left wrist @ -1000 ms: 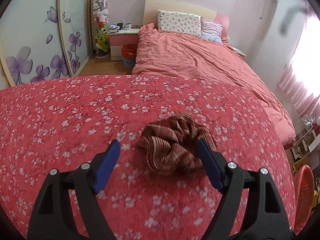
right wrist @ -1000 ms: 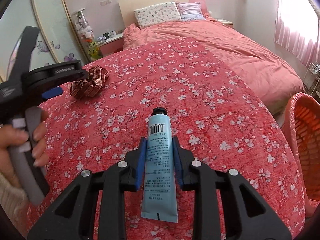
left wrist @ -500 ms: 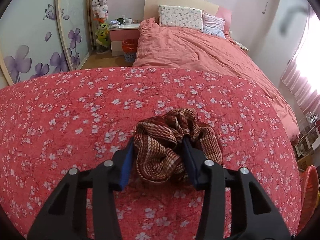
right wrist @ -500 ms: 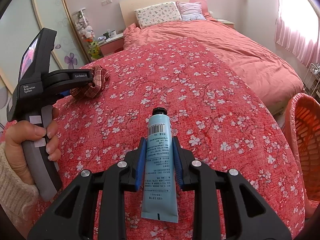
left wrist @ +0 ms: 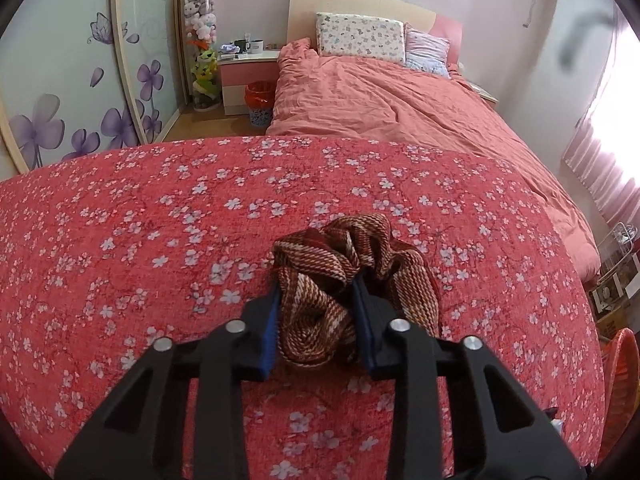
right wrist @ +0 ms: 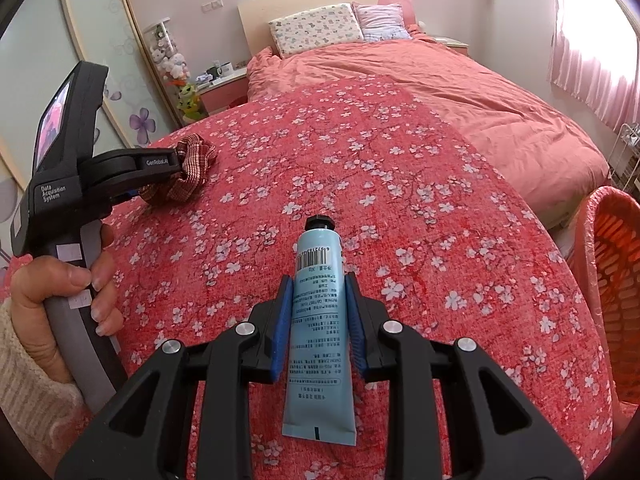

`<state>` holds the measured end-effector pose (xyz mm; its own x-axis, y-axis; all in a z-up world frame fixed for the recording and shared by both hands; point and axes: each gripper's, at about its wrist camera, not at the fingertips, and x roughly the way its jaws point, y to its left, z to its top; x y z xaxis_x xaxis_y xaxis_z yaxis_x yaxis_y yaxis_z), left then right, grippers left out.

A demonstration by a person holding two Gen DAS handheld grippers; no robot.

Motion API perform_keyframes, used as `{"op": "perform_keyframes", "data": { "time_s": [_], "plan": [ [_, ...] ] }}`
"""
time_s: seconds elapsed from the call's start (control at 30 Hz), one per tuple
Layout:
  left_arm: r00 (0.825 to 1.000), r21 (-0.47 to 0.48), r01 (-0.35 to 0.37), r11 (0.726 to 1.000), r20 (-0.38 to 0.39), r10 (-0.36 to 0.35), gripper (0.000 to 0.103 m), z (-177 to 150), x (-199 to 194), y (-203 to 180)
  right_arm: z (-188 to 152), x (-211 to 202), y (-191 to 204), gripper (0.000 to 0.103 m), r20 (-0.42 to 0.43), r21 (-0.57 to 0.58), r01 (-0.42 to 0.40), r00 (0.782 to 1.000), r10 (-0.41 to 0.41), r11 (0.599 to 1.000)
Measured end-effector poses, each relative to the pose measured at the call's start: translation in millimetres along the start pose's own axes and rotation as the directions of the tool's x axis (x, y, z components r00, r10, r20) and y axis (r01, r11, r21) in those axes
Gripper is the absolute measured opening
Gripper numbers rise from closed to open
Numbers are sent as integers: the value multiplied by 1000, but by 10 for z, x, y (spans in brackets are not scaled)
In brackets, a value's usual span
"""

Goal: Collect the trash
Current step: 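Carry scrunchie and tube toward the orange basket with both tools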

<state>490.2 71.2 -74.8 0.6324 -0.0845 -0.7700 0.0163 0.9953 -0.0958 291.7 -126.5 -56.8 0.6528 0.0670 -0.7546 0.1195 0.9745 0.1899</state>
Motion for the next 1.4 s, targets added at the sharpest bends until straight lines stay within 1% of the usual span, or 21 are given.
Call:
{"op": "perform_keyframes", "data": {
  "time_s": [0.17, 0.33, 0.5, 0.67, 0.77, 0.93, 1.17, 1.4],
  "plan": [
    [1000, -13, 10, 1000, 8, -10, 26, -33, -132, 71, -7, -90, -53, 26, 15, 19, -22, 1000, 22, 1000],
    [999, -14, 10, 1000, 38, -10, 25, -72, -438, 136, 7, -342, -88, 26, 62, 31, -49, 997, 47, 998],
    [996, -3, 17, 1000, 85, -17, 25, -121, -933, 144, 19, -721, -168, 26, 128, 53, -75, 990, 67, 996],
    [991, 22, 26, 999, 132, -29, 25, -236, -1461, 74, 10, -1084, -287, 26, 189, 67, -79, 980, 65, 995],
    [986, 59, 31, 998, 162, -41, 25, -340, -1784, -51, -13, -1313, -385, 26, 227, 78, -72, 972, 52, 994],
    [979, 117, 58, 991, 186, -79, 26, -514, -2175, -292, -57, -1545, -556, 26, 270, 94, -51, 963, 24, 994],
    [972, 201, 104, 974, 187, -142, 26, -759, -2464, -750, -141, -1796, -848, 26, 314, 137, -29, 949, -16, 990],
    [963, 267, 149, 952, 179, -201, 26, -907, -2556, -1212, -184, -1938, -1131, 26, 344, 190, -7, 937, -60, 982]
  ]
}}
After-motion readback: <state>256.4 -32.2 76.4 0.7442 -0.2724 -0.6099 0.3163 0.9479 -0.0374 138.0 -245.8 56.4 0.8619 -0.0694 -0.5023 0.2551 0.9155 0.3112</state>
